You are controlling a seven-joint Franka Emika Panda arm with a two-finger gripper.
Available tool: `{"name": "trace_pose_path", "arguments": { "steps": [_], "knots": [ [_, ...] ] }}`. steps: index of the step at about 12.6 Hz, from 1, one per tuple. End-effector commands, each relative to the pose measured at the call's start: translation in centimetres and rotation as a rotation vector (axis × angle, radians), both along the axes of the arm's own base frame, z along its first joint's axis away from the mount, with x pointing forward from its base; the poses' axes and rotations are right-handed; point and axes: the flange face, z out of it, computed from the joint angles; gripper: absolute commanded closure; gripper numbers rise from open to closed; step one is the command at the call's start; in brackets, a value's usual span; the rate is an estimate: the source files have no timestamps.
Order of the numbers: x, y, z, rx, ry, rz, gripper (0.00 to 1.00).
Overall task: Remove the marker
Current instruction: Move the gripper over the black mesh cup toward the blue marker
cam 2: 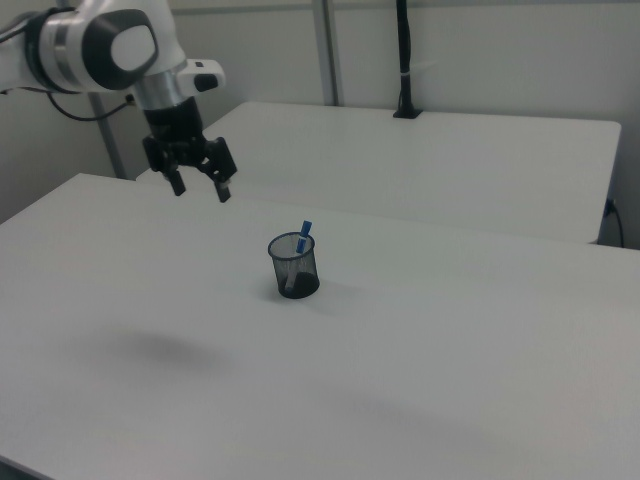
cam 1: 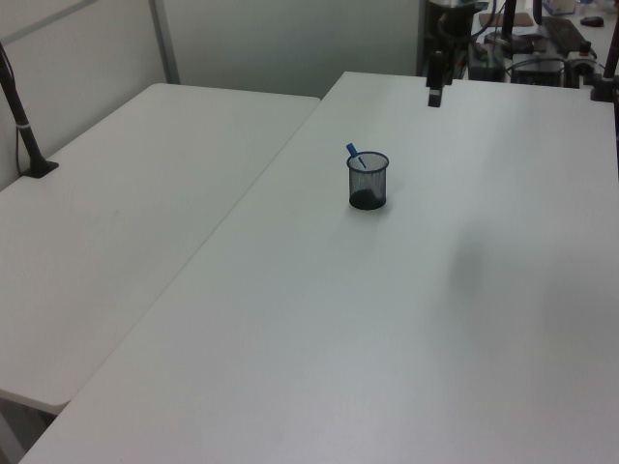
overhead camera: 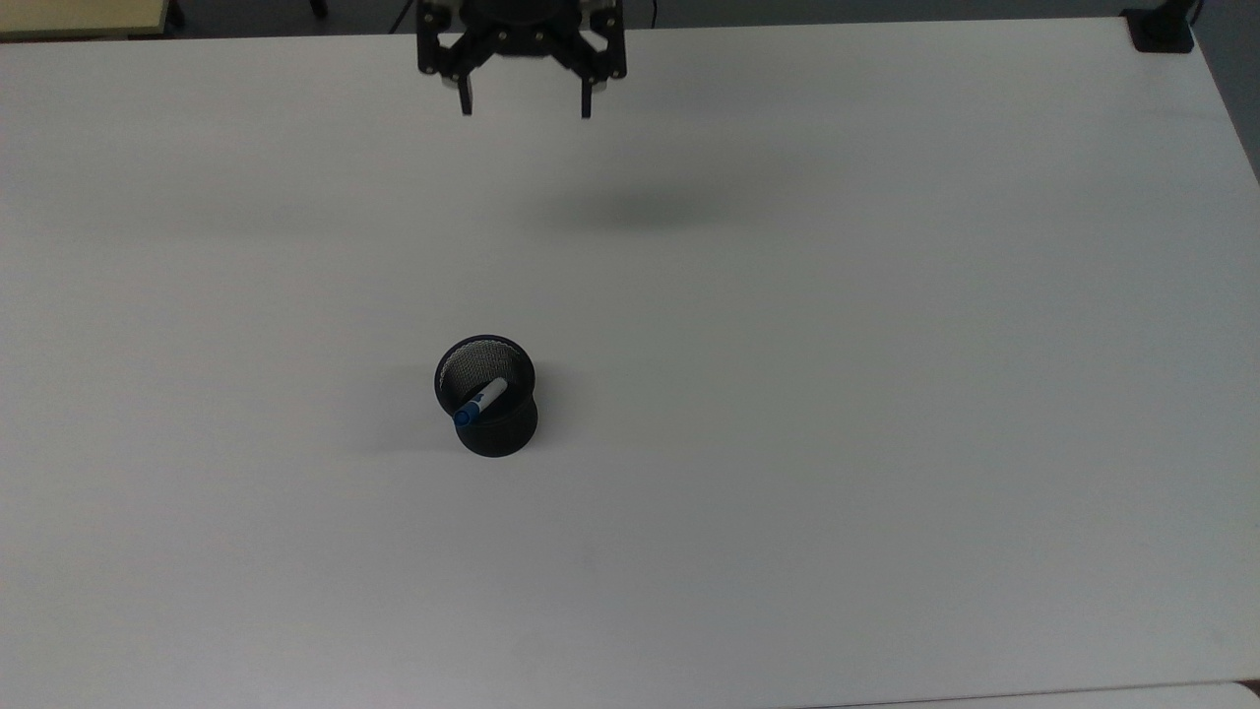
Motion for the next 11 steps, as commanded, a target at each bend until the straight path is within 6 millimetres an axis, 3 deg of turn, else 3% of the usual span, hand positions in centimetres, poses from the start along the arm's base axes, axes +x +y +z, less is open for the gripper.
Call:
{"name": "trace_pose_path", "arguments": {
  "steps": [1, 4, 10, 11],
  "knots": [
    [4.5, -1.1, -2.4, -0.017, -0.089, -0.001, 0.0],
    [8.6, -2.3, -6.9, -0.057, -0.222, -0.065, 0.0],
    [12.8, -4.7, -13.5, -0.038, -0.387, -0.186, 0.0],
    [13.3, -4.6, -14.6, -0.038, -0.417, -0.197, 0.07]
  ]
}}
